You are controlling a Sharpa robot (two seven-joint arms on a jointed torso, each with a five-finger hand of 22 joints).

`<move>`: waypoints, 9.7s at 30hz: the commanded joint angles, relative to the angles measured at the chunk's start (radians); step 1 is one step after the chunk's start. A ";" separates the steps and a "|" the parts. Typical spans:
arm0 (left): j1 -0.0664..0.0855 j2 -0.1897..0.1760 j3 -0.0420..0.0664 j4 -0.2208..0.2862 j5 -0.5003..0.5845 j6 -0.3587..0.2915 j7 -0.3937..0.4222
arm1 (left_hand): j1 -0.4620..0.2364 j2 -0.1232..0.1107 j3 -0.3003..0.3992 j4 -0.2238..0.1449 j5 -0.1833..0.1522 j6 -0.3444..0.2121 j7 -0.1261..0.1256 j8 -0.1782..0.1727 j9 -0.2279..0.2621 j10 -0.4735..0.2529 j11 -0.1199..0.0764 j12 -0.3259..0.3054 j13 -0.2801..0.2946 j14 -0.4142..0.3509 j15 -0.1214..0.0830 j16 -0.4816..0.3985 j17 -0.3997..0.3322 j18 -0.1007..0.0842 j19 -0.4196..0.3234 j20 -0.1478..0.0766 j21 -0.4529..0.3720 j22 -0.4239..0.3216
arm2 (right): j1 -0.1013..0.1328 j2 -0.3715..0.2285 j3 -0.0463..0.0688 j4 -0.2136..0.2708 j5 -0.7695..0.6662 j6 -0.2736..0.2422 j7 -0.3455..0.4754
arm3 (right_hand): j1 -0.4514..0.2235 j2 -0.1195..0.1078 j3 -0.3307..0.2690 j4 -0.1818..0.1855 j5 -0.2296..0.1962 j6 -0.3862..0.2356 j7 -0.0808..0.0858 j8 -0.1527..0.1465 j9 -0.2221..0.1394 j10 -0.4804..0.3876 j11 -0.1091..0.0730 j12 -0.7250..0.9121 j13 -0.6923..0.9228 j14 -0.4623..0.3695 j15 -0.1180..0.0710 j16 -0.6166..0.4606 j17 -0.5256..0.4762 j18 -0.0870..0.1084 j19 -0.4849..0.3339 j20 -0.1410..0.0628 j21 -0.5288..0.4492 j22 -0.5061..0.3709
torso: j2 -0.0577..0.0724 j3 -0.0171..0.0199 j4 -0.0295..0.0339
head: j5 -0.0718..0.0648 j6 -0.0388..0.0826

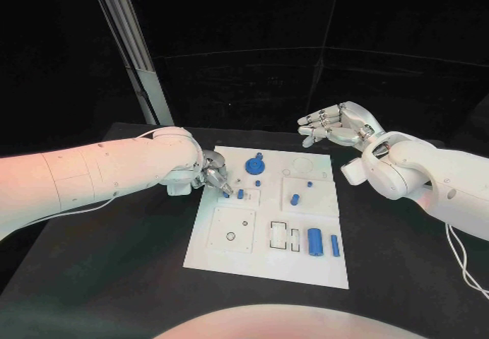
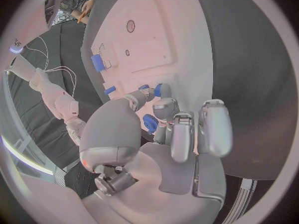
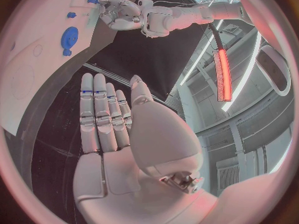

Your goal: Assemble the parts on the task board

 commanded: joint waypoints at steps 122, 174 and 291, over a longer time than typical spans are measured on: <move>-0.063 0.204 -0.018 -0.202 -0.377 -0.309 0.485 | 0.345 -0.008 -0.273 -0.031 -0.204 0.034 0.109 -0.412 -0.362 -0.341 0.114 -0.684 -0.783 0.043 0.078 -0.155 -0.063 0.044 -0.018 0.067 -0.258 -0.249 | 0.002 0.012 0.001 0.000 -0.010 0.001 0.012 | -0.005 0.010 0.004 -0.003 0.007 -0.009 0.002 -0.004 -0.001 -0.009 -0.001 0.004 -0.002 -0.009 -0.002 -0.006 -0.002 0.003 0.001 0.005 -0.007 -0.002 | 0.000 0.0001 0.0006 | -0.036 0.012; -0.060 0.010 0.040 -0.058 -0.275 -0.383 0.485 | 0.324 0.013 -0.134 -0.095 -0.214 0.127 0.107 -0.440 -0.371 -0.225 0.101 -0.758 -0.803 0.043 0.068 -0.152 -0.088 0.032 -0.007 0.057 -0.191 -0.167 | 0.001 0.011 0.000 -0.007 -0.010 0.005 0.014 | -0.005 0.012 0.006 -0.003 0.008 -0.009 0.002 -0.004 0.000 -0.009 -0.001 0.005 -0.003 -0.009 -0.002 -0.005 -0.002 0.003 0.001 0.005 -0.008 -0.003 | -0.001 0.0004 -0.0001 | -0.039 0.022; -0.069 -0.123 0.031 0.046 1.064 -0.342 0.951 | 0.235 0.021 -0.148 -0.102 -0.192 0.055 0.152 -0.540 -0.380 -0.280 0.142 -0.785 -0.787 -0.158 0.106 -0.380 -0.548 0.115 -0.239 0.097 -0.634 -0.559 | -0.074 -0.017 0.000 0.013 -1.094 0.109 -0.347 | 0.065 -0.041 0.162 -0.090 -0.091 0.103 -0.063 -0.006 -0.002 0.059 -0.067 -0.036 -0.011 0.193 -0.096 0.599 0.372 -0.030 0.189 -0.093 0.598 0.508 | -0.001 -0.0007 0.0017 | -0.122 0.042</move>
